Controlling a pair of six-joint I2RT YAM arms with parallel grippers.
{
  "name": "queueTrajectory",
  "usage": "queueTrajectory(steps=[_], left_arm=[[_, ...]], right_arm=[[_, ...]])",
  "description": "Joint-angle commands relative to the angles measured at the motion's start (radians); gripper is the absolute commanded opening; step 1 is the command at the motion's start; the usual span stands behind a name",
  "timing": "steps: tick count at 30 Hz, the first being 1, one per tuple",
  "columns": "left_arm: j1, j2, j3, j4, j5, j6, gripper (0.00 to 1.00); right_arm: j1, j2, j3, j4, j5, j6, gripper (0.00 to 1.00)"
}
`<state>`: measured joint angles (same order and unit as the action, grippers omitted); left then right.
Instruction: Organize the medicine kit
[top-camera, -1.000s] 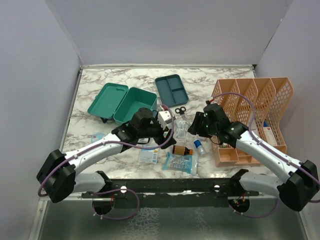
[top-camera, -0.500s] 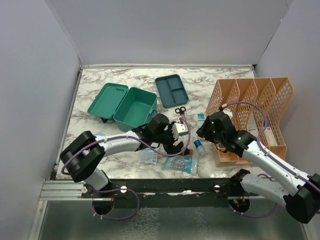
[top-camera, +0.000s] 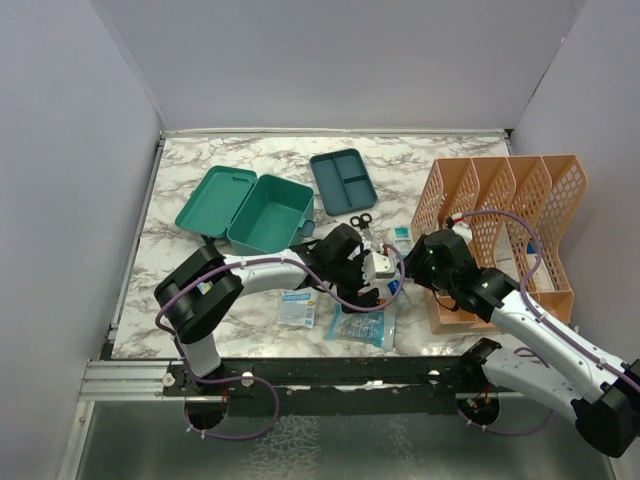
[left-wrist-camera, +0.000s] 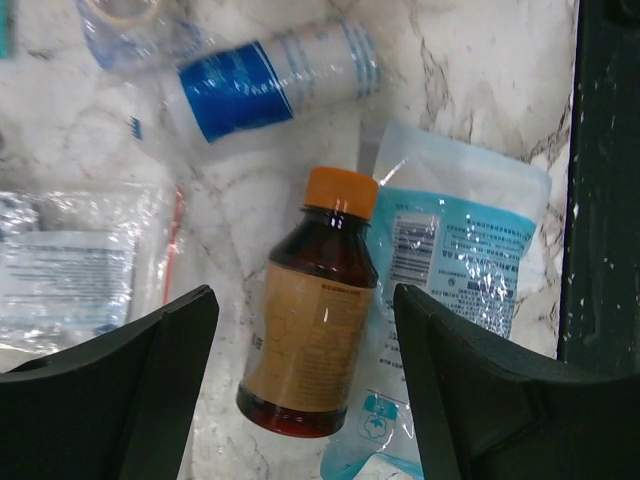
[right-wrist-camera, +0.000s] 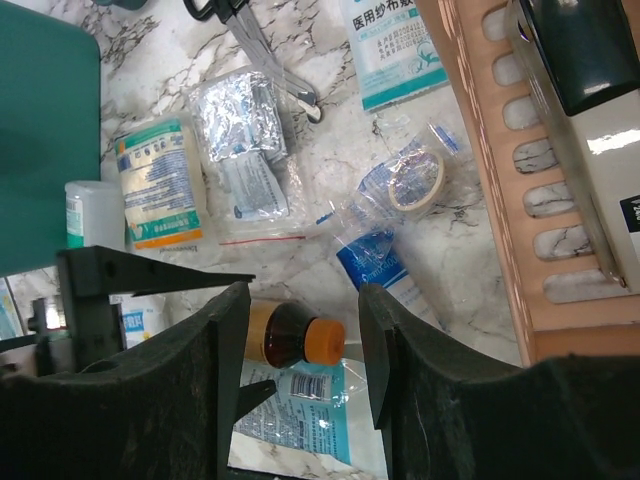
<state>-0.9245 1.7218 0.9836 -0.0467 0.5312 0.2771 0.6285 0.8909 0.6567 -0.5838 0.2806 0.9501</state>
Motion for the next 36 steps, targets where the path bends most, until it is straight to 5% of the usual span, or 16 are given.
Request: queueTrajectory(steps=[1,6,12,18,25,28,31,36], left_arm=[[-0.012,0.037,0.020,-0.096,0.052,0.074,0.72],[-0.013,0.081,0.046,-0.090,-0.022,0.073,0.64],[-0.012,0.044,0.045,-0.076,-0.023,0.071,0.42],[-0.003,-0.126,-0.014,-0.073,-0.013,0.049,0.36],[0.086,-0.346,-0.132,0.093,-0.044,-0.178,0.33],[0.143,-0.452,-0.167,0.172,-0.198,-0.319,0.31],[0.189,-0.534,-0.167,0.200,-0.524,-0.469,0.31],[0.272,-0.610,-0.162,0.191,-0.866,-0.718,0.32]], right_arm=[[0.004,-0.026,-0.018,-0.016,0.053,0.026,0.48],[0.004,-0.025,-0.022,-0.013,0.042,0.027,0.48],[0.003,-0.057,-0.023,-0.014,0.041,0.029,0.48],[0.004,-0.082,-0.010,-0.012,0.032,0.037,0.48],[0.004,-0.092,0.011,0.014,0.015,0.029,0.48],[0.004,-0.090,0.020,0.027,0.006,0.028,0.48],[0.003,-0.081,0.026,0.038,-0.002,0.018,0.48],[0.004,-0.051,0.039,0.060,-0.020,0.010,0.48]])
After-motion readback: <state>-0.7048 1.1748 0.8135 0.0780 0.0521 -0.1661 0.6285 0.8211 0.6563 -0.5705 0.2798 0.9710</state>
